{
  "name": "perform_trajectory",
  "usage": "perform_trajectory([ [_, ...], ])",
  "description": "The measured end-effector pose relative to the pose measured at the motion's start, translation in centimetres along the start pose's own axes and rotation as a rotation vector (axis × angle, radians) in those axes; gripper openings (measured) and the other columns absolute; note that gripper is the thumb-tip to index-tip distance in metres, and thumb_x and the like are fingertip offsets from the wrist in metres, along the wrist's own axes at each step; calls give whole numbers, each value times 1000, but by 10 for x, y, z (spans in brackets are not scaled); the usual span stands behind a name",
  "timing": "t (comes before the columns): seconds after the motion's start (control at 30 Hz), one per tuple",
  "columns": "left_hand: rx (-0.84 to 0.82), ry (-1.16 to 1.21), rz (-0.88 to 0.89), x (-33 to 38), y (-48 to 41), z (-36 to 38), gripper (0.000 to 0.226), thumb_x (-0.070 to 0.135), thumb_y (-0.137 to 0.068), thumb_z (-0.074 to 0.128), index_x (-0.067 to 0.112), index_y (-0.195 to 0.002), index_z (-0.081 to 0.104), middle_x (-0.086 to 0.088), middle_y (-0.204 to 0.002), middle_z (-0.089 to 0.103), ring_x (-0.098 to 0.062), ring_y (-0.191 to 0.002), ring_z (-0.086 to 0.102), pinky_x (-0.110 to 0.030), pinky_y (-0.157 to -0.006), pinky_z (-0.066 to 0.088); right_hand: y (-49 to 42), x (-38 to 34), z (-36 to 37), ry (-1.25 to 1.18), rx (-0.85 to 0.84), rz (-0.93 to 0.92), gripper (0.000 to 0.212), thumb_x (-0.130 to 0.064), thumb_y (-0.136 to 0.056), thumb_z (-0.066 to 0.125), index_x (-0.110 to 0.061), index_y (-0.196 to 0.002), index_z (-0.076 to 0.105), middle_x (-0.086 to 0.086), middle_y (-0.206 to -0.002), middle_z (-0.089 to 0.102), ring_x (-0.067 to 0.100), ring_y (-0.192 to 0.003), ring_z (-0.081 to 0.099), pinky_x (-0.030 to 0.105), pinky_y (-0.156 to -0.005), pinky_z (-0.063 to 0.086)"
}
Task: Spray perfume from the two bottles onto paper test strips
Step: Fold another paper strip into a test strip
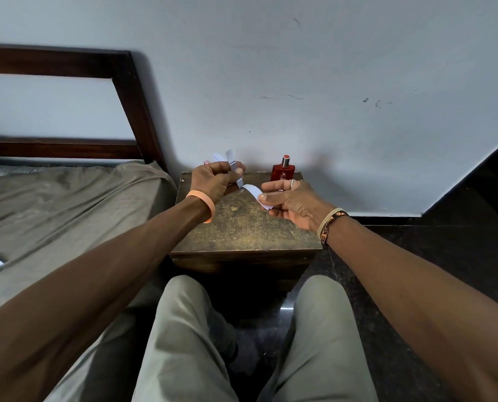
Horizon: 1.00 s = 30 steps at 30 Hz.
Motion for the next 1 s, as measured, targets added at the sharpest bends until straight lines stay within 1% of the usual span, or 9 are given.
perform_trajectory([
  [0.17, -27, -189, 118, 3, 5, 2, 24, -10, -75, 72, -4, -98, 69, -8, -92, 72, -12, -75, 70, -26, -72, 59, -2, 1, -1, -29, 26, 11, 30, 4, -74, 80, -9, -97, 68, 20, -102, 72, 24, -82, 68, 25, -58, 53],
  [0.27, -60, -252, 171, 6, 9, 9, 26, -10, -75, 72, -10, -101, 67, -8, -91, 72, -5, -74, 70, -19, -70, 56, -2, 1, -1, -42, 25, 24, 34, 5, -74, 80, -10, -101, 66, 19, -104, 71, 24, -83, 67, 27, -61, 52],
  [0.33, -90, -282, 194, 8, 10, 12, 24, -7, -73, 75, -2, -96, 70, -7, -91, 72, -4, -75, 70, -17, -69, 55, -2, 1, -1, -63, 17, 32, 35, 5, -74, 80, -10, -101, 65, 17, -102, 71, 25, -83, 67, 28, -62, 52],
  [0.43, -134, -322, 214, 10, 9, 15, 26, -1, -68, 81, 15, -85, 71, 1, -88, 74, -15, -80, 71, -24, -72, 58, -3, 1, -2, -95, 24, 35, 37, 5, -72, 80, -11, -101, 64, 15, -98, 71, 25, -84, 67, 28, -61, 53],
  [0.5, -165, -335, 206, 9, 9, 16, 33, -1, -62, 85, 14, -88, 71, -3, -93, 74, -16, -84, 71, -28, -76, 58, -3, 1, -3, -114, 19, 33, 36, 6, -73, 80, -10, -102, 64, 15, -98, 71, 25, -85, 67, 28, -62, 54],
  [0.57, -191, -388, 203, 10, 8, 17, 42, -3, -58, 86, 9, -95, 71, -6, -97, 73, -9, -83, 71, -23, -76, 57, -3, 2, -3, -134, 7, 36, 36, 7, -75, 78, -9, -103, 64, 16, -100, 71, 25, -85, 67, 28, -61, 55],
  [0.63, -219, -474, 208, 11, 9, 19, 46, -3, -56, 87, 7, -98, 71, -6, -95, 73, -9, -80, 70, -21, -75, 56, -3, 3, -3, -147, -8, 42, 35, 7, -76, 77, -8, -105, 64, 16, -101, 70, 25, -85, 67, 28, -60, 56],
  [0.87, -172, -578, 321, 20, 14, 26, 36, -3, -59, 85, 14, -88, 72, -4, -92, 72, -15, -85, 69, -24, -80, 56, -2, 2, 2, -167, -79, 49, 36, 10, -79, 72, -7, -109, 61, 17, -100, 69, 25, -81, 66, 35, -69, 59],
  [1.0, -206, -660, 331, 21, 12, 29, 34, 1, -61, 85, 15, -89, 74, -1, -91, 73, -13, -86, 70, -29, -84, 57, -2, 0, -1, -167, -72, 47, 40, 11, -77, 73, -8, -109, 59, 19, -104, 68, 26, -82, 67, 35, -67, 59],
])
Point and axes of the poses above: each hand's wrist, its own y-axis away from the middle knuckle, its own z-axis out of the palm, x = y × z, the point moved 8 cm from there along -y, towards the middle knuckle
